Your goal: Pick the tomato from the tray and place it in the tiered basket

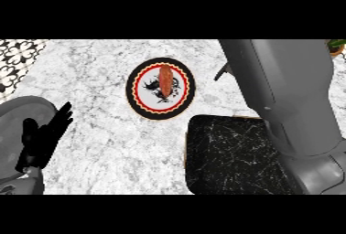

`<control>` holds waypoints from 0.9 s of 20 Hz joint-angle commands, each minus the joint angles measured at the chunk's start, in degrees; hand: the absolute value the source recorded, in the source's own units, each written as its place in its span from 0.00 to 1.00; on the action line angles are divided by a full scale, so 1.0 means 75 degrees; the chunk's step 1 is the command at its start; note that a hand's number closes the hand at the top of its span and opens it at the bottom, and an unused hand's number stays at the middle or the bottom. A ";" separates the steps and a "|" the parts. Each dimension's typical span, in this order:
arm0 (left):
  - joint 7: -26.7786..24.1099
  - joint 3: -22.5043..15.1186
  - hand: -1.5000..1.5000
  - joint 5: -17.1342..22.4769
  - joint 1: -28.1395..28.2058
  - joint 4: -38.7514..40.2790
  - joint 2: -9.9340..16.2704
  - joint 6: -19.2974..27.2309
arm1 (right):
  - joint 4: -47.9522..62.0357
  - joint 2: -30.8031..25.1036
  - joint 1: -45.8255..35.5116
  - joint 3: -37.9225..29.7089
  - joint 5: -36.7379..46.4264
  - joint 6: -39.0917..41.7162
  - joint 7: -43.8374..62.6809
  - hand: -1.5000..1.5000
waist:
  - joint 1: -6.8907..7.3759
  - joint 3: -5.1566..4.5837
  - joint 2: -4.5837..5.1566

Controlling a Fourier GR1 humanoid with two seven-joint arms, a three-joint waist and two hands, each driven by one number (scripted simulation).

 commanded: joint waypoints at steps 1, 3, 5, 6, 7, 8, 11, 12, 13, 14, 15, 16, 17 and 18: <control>-0.0266 -0.0066 0.50 -0.0072 0.0210 -0.0044 -0.0197 0.0138 | 0.0354 -0.0173 -0.0335 -0.0795 -0.0175 -0.1635 0.0663 1.00 | 0.0080 0.0027 0.0110; -0.0111 0.0097 0.50 0.0038 0.0063 -0.0165 0.0065 0.0008 | 0.0832 -0.0350 -0.0662 -0.1030 -0.0233 -0.1754 0.0257 1.00 | -0.0041 0.0031 0.0042; 0.0234 0.0189 0.50 0.0224 -0.0077 -0.0151 0.0109 -0.0091 | 0.1143 -0.0369 -0.0533 -0.1219 -0.0218 -0.2269 0.0106 1.00 | -0.0137 0.0036 0.0030; -0.0014 0.0187 0.50 0.0141 0.0135 -0.0130 0.0124 -0.0072 | 0.1384 -0.0579 -0.0667 -0.1376 -0.0215 -0.2325 0.0014 1.00 | -0.0061 0.0030 0.0055; 0.0012 0.0145 0.50 0.0061 -0.0064 0.0037 0.0024 0.0063 | 0.1522 -0.0944 -0.0913 -0.1620 -0.0391 -0.2187 -0.0294 1.00 | -0.0127 0.0027 0.0084; -0.0201 0.0099 0.50 -0.0008 0.0141 0.0013 -0.0035 0.0092 | 0.1741 -0.0878 -0.0920 -0.1677 -0.0400 -0.2446 -0.0354 1.00 | -0.0107 0.0026 0.0066; 0.0305 0.0007 0.50 0.0070 0.0058 -0.0365 -0.0035 0.0027 | 0.2335 -0.0922 -0.0925 -0.1811 -0.0297 -0.3009 -0.0495 1.00 | -0.0071 0.0036 0.0049; -0.0142 -0.0103 0.50 -0.0169 0.0330 -0.0353 -0.0190 0.0224 | 0.2449 -0.1161 -0.0990 -0.1884 -0.0316 -0.3044 -0.0708 1.00 | -0.0126 0.0033 0.0029; 0.0028 -0.0006 0.50 0.0028 0.0342 -0.0389 -0.0069 0.0016 | 0.2597 -0.1184 -0.1125 -0.1935 -0.0266 -0.3177 -0.0626 1.00 | -0.0049 0.0030 0.0048; -0.0104 0.0016 0.50 -0.0004 0.0518 -0.0400 -0.0022 -0.0010 | 0.2684 -0.1468 -0.1099 -0.2119 -0.0462 -0.3104 -0.0954 1.00 | -0.0171 0.0036 0.0004; -0.0035 0.0138 0.50 0.0064 0.0269 -0.0286 -0.0023 0.0090 | 0.3446 -0.1476 -0.0711 -0.0899 0.0850 -0.1028 -0.1000 1.00 | -0.0303 -0.0024 0.0008; 0.0143 0.0131 0.50 0.0047 0.0201 -0.0190 -0.0046 0.0134 | 0.3647 -0.1700 -0.0937 -0.0910 0.0810 -0.0756 -0.1260 1.00 | -0.0329 -0.0005 0.0021; -0.0074 0.0184 0.50 0.0105 0.0331 -0.0240 -0.0045 0.0091 | 0.3833 -0.1871 -0.1292 -0.0882 0.0846 -0.0195 -0.1287 1.00 | -0.0307 -0.0003 -0.0052; -0.0105 0.0235 0.50 0.0046 0.0311 -0.0101 0.0109 0.0040 | 0.4024 -0.2113 -0.1371 -0.0887 0.0835 -0.0103 -0.1633 1.00 | -0.0299 0.0004 0.0003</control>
